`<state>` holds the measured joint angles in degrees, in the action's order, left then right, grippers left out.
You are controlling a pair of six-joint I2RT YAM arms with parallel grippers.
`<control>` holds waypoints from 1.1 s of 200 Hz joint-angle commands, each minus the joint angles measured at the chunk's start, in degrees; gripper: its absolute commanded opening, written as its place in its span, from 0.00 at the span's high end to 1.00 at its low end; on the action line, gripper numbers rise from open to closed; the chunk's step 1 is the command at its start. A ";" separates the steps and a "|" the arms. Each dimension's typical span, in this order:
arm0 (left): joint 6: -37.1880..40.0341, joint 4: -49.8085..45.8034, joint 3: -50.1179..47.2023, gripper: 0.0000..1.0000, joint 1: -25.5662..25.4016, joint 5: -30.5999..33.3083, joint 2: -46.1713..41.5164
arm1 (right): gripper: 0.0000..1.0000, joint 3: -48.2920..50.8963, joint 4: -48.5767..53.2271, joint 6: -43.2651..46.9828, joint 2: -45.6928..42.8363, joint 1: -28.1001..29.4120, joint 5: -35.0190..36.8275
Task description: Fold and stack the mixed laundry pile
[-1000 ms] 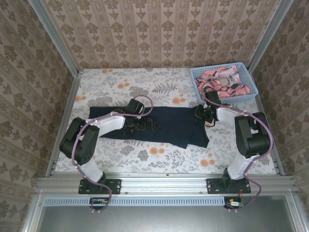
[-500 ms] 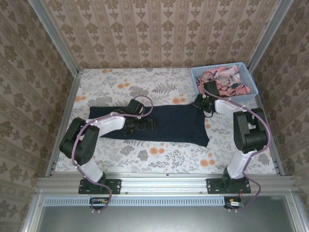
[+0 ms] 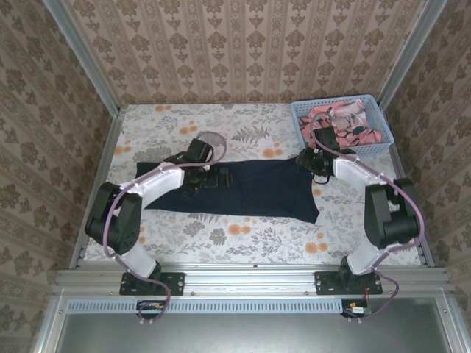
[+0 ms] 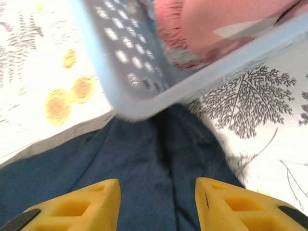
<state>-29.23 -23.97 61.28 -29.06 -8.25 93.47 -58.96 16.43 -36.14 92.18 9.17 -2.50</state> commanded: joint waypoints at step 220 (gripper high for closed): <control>-15.69 1.13 -9.24 0.27 -5.41 -10.87 -5.30 | 0.57 -62.40 13.23 -0.33 49.61 11.20 -1.18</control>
<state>-34.87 -20.43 48.99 -32.60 -13.02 90.98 -114.76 24.62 -39.00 139.59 22.06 -0.19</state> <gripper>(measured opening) 0.678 0.414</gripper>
